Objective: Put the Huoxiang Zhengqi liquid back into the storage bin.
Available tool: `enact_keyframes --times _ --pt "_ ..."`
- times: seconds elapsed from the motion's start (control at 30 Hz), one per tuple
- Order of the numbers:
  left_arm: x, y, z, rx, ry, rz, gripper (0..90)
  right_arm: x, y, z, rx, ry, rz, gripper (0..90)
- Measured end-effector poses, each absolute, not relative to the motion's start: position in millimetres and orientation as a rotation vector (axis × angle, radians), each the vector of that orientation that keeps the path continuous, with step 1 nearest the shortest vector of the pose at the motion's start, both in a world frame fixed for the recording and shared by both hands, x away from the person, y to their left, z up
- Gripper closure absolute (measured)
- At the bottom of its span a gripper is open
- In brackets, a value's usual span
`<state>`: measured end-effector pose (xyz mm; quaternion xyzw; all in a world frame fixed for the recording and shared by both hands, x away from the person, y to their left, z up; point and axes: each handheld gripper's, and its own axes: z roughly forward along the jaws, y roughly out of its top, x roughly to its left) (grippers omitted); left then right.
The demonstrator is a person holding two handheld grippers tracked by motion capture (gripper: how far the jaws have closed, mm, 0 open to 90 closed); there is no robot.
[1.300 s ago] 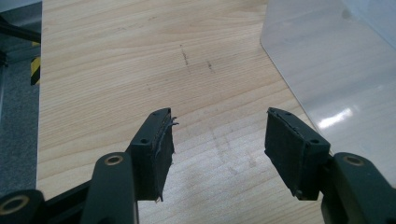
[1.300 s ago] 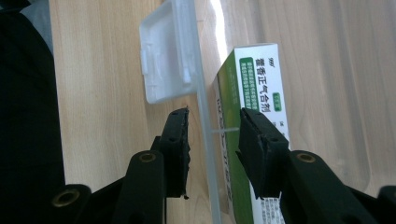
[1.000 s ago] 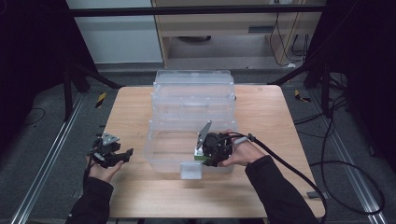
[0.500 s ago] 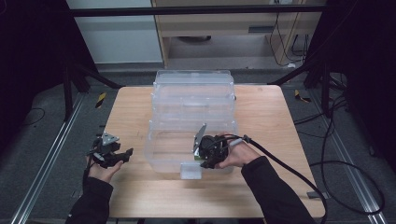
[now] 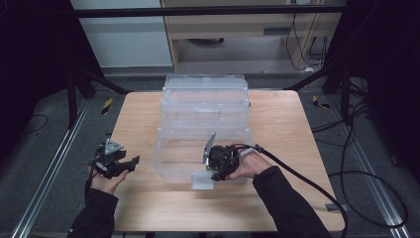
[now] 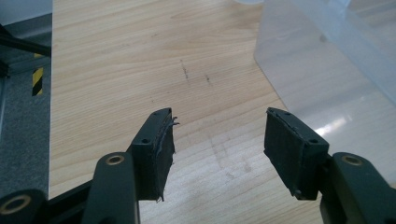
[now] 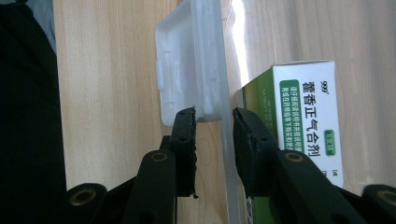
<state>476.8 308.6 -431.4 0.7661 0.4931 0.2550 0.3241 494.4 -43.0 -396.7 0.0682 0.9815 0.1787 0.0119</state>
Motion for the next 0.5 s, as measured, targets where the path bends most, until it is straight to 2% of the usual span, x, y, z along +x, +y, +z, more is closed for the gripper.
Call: enact_keyframes --times 0.5 --pt "476 303 -420 2.005 1.236 0.670 41.7 494 -43 -398 0.225 3.064 0.569 68.9"
